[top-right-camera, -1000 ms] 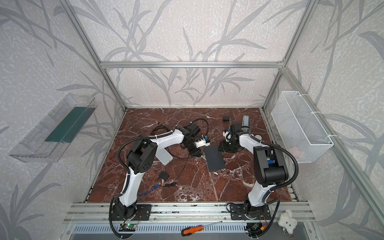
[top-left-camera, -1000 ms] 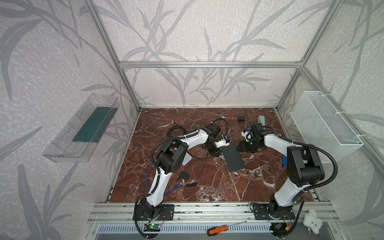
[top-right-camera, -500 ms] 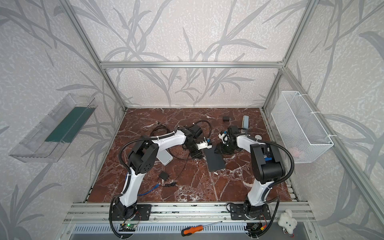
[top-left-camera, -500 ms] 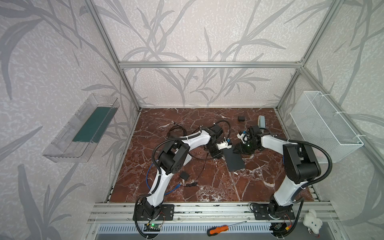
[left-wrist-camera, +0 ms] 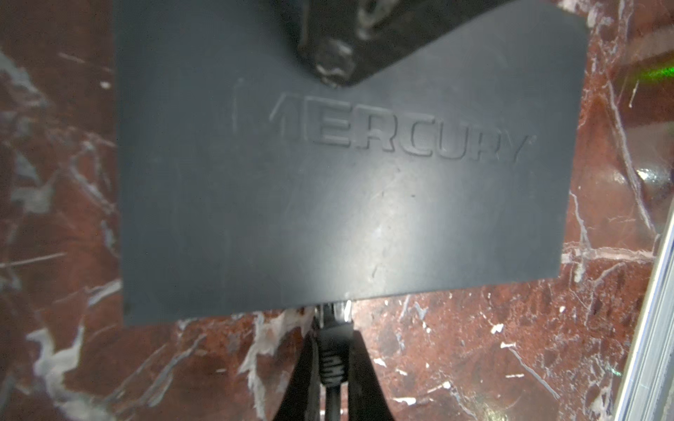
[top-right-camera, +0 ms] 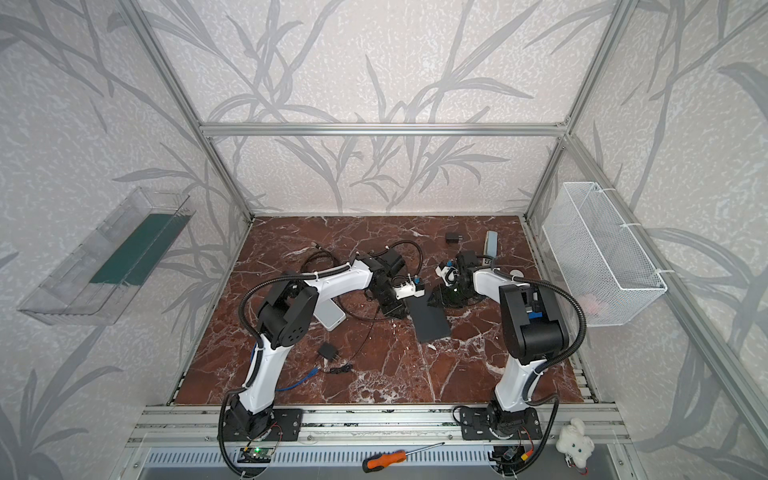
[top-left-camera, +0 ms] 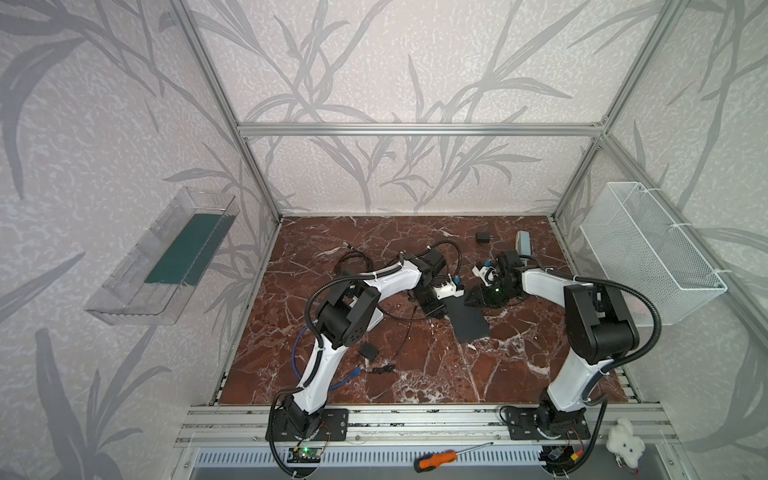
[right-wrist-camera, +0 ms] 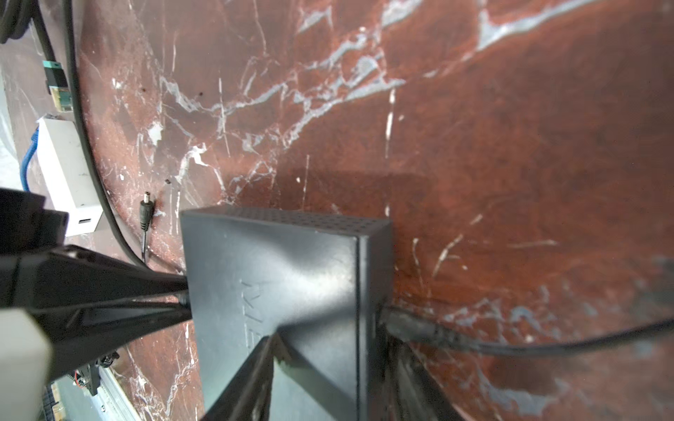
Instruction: Insert the plug into the switch port
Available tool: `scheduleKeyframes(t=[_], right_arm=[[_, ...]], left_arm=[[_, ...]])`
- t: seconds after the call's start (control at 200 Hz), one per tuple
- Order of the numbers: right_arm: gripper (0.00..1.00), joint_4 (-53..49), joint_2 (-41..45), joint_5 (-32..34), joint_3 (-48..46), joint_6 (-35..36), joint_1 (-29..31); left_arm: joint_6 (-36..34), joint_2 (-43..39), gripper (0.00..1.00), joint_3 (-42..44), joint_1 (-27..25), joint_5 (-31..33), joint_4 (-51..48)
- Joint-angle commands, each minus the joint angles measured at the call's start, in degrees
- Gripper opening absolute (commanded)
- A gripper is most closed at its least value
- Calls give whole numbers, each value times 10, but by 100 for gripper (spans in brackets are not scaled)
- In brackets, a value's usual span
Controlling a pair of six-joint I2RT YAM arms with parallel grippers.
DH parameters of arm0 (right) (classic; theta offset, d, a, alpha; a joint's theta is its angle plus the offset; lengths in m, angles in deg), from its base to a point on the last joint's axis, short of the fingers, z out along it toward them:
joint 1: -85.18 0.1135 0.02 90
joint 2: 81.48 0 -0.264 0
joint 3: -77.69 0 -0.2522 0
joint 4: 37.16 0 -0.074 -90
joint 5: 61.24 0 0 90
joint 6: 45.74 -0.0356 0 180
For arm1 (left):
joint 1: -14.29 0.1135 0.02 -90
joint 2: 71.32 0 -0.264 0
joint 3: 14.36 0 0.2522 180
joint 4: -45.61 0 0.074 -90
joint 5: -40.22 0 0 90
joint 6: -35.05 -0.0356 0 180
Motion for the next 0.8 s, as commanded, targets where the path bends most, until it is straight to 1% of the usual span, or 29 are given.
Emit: scheduleKeyframes(t=[0.0, 0.045, 0.135, 0.24, 0.335, 0.545, 0.635, 0.71, 0.795], right_arm=[[51, -32, -36, -6, -18, -6, 10], [51, -32, -36, -10, -19, -4, 10], [50, -38, -38, -20, -19, 4, 10], [49, -43, -39, -41, -17, 7, 10], [48, -44, -40, -65, -16, 5, 13], [47, -46, -54, -124, -12, -1, 23], [46, -49, -56, -133, -9, 4, 31], [45, -55, -58, -135, -5, 8, 41], [44, -53, -57, -145, -10, 4, 54]], left_arm=[[-18, -4, 7, 0, -9, -26, 16], [-5, -1, 7, 0, -8, -13, 28], [11, 3, 8, 2, -1, -12, 52], [40, -4, 8, 14, -1, 9, 107], [53, -6, 8, 4, -1, 3, 129], [18, 16, 6, -44, -3, -32, 123], [-7, 24, 6, -57, -7, -48, 122], [-23, 44, 6, -95, -8, -53, 90], [-22, 59, 5, -124, -6, -51, 84]])
